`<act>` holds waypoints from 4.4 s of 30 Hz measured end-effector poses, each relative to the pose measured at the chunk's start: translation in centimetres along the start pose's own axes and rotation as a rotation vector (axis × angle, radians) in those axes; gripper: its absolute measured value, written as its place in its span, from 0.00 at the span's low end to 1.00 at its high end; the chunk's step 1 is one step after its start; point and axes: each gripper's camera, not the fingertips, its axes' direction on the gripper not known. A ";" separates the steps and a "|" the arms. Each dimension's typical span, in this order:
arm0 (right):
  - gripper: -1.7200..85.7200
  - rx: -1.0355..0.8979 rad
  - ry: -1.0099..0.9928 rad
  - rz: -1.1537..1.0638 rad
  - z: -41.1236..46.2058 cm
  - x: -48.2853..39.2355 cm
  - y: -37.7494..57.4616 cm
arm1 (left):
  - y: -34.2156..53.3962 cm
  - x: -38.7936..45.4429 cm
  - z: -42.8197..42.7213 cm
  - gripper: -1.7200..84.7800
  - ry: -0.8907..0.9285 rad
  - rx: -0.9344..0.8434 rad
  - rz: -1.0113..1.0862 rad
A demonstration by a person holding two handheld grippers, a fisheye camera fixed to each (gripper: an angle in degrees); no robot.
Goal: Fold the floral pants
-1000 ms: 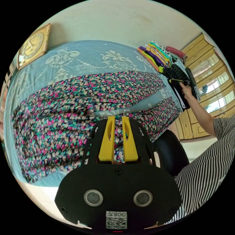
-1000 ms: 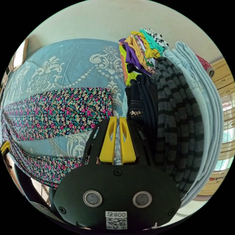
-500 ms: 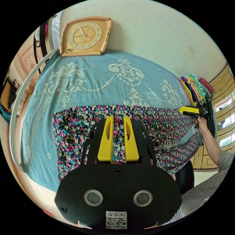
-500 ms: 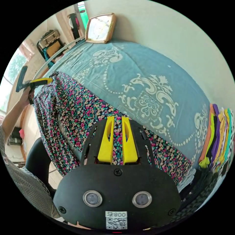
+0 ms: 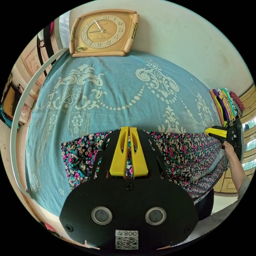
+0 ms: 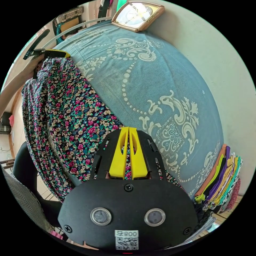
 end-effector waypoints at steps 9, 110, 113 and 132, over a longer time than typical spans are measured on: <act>0.02 0.115 0.017 0.156 -3.4 6.7 -2.0 | -5.2 1.8 -3.3 0.03 -0.099 0.045 0.021; 0.03 0.047 -0.279 -0.273 5.8 -44.5 -4.8 | 38.2 -32.1 -32.4 0.04 0.337 0.063 -0.600; 0.02 0.058 -0.294 -0.274 5.7 -45.7 -4.7 | 39.5 -33.0 -33.5 0.03 0.391 0.120 -0.598; 0.03 0.032 -0.566 -0.352 8.4 -50.2 -3.1 | 46.4 -35.2 -29.5 0.07 0.345 0.206 -0.797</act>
